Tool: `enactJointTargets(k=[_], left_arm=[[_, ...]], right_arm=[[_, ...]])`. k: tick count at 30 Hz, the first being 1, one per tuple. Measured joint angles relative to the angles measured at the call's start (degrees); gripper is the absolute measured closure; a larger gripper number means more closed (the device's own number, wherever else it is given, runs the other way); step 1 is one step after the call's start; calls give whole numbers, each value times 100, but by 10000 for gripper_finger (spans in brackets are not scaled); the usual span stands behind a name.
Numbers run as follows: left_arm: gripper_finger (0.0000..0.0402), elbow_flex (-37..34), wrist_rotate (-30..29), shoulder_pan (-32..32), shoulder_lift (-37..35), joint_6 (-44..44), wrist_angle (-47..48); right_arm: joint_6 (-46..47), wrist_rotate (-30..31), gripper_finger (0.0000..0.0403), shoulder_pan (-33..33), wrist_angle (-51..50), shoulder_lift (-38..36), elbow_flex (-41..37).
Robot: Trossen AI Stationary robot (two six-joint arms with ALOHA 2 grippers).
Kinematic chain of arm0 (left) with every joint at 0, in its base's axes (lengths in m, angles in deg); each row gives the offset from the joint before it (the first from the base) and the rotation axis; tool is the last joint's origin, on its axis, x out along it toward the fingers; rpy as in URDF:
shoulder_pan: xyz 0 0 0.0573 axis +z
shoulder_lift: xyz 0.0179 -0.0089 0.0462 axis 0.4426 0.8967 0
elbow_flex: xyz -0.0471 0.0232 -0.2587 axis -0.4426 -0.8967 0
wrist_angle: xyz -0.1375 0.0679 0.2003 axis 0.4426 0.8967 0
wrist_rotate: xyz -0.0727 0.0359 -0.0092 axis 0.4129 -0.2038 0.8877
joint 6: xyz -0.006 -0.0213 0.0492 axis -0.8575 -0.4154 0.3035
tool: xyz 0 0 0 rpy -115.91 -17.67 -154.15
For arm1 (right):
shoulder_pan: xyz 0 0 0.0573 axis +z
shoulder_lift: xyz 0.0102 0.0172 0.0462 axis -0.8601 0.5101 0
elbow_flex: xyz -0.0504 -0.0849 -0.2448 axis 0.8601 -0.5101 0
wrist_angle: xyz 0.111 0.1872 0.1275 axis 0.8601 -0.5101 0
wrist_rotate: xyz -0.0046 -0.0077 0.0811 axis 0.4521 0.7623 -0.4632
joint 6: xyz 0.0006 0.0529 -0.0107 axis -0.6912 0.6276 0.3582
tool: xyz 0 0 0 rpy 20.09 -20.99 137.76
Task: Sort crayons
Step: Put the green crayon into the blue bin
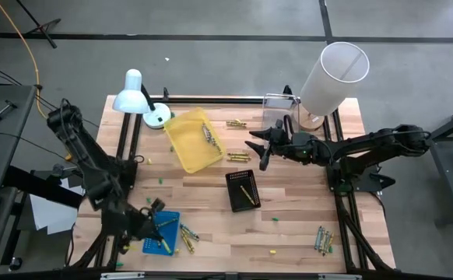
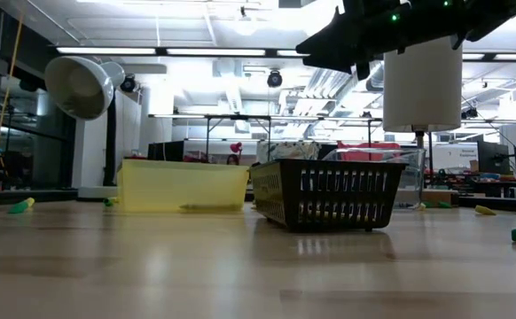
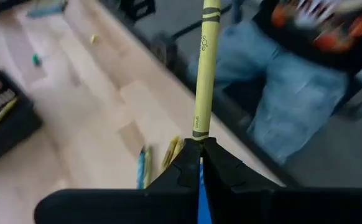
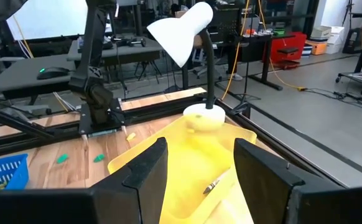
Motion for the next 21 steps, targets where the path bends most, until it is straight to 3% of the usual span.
enactJointTargets(k=[5,10,21], left_arm=[[402,-1,-230,-75,575,-413,603],[402,-5,135,3,1019,-926,1330],[402,-7,611,2,1096,-1032,2315]], right_arm=[[7,0,224,0,0,0,0],[7,0,224,0,0,0,0],[-10,0,224,0,0,0,0]])
